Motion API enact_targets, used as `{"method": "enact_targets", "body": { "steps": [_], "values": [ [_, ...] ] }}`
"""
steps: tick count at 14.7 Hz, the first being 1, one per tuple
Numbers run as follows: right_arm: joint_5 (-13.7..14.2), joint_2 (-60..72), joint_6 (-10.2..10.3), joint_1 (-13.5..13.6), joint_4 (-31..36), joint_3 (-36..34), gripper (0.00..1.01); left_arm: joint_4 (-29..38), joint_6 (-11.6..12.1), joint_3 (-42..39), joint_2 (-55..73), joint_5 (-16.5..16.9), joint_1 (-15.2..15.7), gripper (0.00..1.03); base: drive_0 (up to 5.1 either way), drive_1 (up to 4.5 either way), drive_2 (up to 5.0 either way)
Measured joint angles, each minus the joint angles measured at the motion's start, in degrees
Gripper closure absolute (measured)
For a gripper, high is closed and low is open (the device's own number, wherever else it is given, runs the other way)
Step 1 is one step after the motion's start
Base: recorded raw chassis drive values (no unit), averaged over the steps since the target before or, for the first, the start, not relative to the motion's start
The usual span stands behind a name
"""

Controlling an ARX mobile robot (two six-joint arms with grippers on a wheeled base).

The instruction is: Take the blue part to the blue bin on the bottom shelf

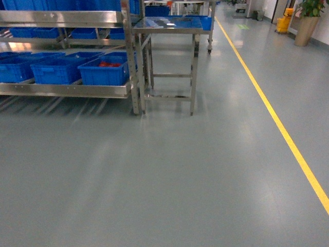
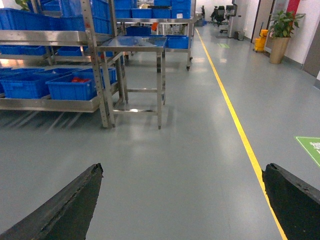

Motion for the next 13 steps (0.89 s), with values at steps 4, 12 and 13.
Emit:
{"method": "enact_targets", "body": {
  "steps": [4,12,13],
  "values": [
    [0.0,0.0,0.0,0.0,-0.1,0.0,0.03,0.0,0.0,0.0,0.0,0.0,0.0,0.60,-0.1,4.15,-4.4],
    [0.0,0.0,0.0,0.0,0.1,0.0,0.03,0.1,0.0,0.0,0.0,0.0,0.0,0.60,-0.1,4.20,-4.3],
    [0.0,0.0,0.0,0.0,-0.3,0.0,0.03,0.0,0.0,0.0,0.0,0.0,0.0,0.60,0.0,4.25,-4.3]
  ]
}}
